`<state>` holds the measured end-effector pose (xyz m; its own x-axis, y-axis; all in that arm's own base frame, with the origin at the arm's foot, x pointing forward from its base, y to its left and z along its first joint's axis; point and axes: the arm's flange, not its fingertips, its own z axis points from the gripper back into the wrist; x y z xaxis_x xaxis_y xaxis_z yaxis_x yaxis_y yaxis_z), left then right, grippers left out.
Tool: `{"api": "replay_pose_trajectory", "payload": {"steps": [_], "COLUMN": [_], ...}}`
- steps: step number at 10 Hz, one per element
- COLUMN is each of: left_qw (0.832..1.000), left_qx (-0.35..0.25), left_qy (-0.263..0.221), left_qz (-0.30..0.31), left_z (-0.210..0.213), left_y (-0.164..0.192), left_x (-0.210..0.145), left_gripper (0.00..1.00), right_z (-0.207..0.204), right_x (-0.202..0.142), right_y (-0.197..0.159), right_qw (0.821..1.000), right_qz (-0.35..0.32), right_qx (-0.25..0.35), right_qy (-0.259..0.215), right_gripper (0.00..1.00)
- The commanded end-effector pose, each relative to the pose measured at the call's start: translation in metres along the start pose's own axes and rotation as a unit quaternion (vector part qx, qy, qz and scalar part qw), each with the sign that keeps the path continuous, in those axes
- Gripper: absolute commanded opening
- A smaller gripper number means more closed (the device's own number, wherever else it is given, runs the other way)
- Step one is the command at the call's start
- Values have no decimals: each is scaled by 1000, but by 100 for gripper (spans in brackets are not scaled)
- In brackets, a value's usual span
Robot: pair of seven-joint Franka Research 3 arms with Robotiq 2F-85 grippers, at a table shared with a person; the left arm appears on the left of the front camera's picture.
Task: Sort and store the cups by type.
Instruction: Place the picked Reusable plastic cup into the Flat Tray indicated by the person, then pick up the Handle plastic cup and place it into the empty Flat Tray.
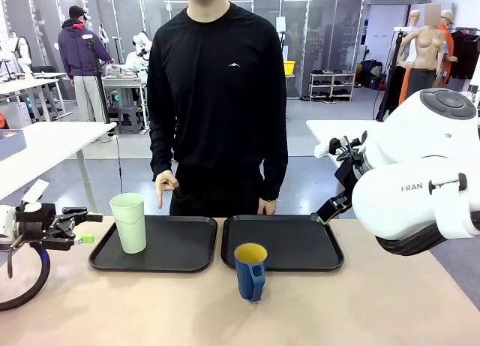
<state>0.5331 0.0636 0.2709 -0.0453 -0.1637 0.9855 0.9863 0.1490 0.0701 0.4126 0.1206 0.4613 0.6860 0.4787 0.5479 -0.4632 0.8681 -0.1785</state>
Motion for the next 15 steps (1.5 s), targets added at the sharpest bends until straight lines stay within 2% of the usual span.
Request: {"api": "replay_pose_trajectory", "payload": {"steps": [1,7,8,9,10,12,14,15], "left_qw": [1000,1000,994,981,971,954,920,908], "left_qx": [-11,-4,25,74,97,124,144,151], "left_qy": [-6,0,101,160,190,237,323,349], "left_qz": [5,1,-41,-78,-112,-133,-167,-178], "left_z": [-1,-2,0,5,8,8,19,20], "left_y": [5,1,-12,-33,-56,-87,-113,-124], "left_x": [0,-1,20,45,65,87,103,111], "left_gripper": [100,100,100,100,100,100,100,100], "right_z": [-1,-1,-1,-1,-1,-1,-1,-1], "right_x": [0,0,0,0,0,0,0,0], "right_y": [-1,-1,-1,-1,-1,-1,-1,-1], "right_qw": [1000,1000,1000,1000,1000,1000,1000,1000], "right_qz": [-2,-2,-2,-2,-2,-2,-2,-2], "right_qx": [1,1,1,1,1,1,1,1], "right_qy": [1,1,1,1,1,1,1,1], "right_gripper": [100,100,100,100,100,100,100,100]}}
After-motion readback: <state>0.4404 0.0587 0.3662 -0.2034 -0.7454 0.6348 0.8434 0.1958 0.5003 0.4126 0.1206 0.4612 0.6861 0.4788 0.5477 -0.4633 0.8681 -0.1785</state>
